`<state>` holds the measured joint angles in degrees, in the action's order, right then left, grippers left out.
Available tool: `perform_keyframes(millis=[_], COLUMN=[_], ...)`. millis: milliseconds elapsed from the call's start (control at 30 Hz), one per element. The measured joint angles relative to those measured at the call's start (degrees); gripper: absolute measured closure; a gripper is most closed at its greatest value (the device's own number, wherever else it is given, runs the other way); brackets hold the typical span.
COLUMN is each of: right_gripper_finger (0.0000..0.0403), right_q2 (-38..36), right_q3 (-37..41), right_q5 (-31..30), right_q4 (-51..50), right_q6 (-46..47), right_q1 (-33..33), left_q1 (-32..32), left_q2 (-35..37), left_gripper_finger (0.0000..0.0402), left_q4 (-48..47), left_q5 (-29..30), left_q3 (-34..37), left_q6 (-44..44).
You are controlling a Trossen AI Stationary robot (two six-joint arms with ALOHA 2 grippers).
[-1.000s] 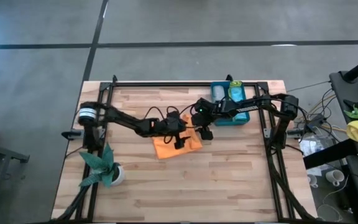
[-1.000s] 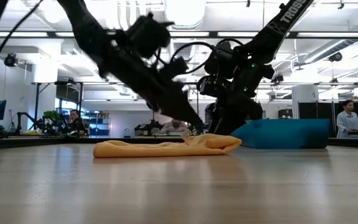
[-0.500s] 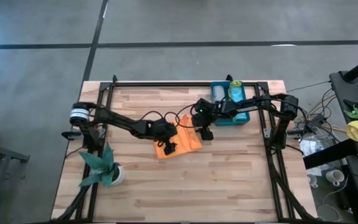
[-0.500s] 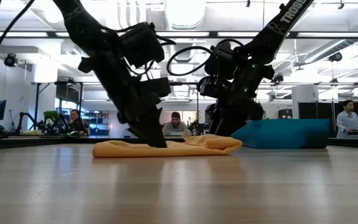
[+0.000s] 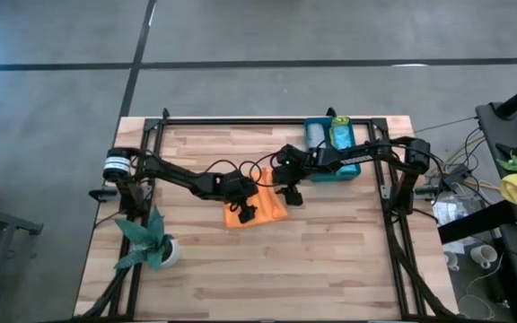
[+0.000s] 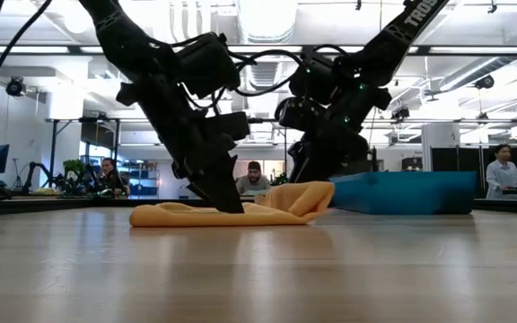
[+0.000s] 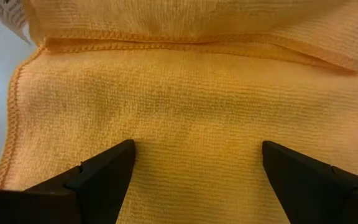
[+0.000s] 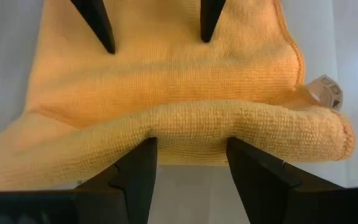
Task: Roll microfiber towels into tight, uniform cylinder then place into a basket
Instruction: Roll the orange towel
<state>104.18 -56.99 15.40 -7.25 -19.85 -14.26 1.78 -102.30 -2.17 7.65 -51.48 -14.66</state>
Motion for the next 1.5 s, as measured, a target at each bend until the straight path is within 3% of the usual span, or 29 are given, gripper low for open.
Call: perform_keyframes(millis=[467, 767, 1067, 1233, 1500], right_gripper_finger=[0.0211, 0.0211, 0.0211, 0.0211, 0.0211], right_q2=[0.0, 5.4, 5.49, 10.84, 13.75], right_q3=[0.0, -0.07, -2.41, -5.59, -9.16], right_q5=[-0.17, 1.02, 1.14, 1.57, 2.74], right_q4=[4.92, 6.7, 7.48, 8.44, 7.75], right_q6=[1.85, 3.93, 4.86, 5.01, 5.88], right_q1=[0.15, 1.59, 2.03, 2.01, 1.99], left_q1=[-0.02, 0.0, 0.0, 0.0, -0.35], left_q2=[0.04, 0.04, 0.07, 0.1, 6.35], left_gripper_finger=[0.0066, 0.0066, 0.0066, 0.0066, 0.0066], left_q4=[-0.27, -0.43, -0.31, -0.01, -7.27], left_q5=[-0.86, -0.65, -1.0, -1.0, -1.04], left_q3=[-1.11, -1.11, -1.09, -1.08, -2.55], left_q6=[0.42, 0.41, 0.35, 0.31, -0.26])
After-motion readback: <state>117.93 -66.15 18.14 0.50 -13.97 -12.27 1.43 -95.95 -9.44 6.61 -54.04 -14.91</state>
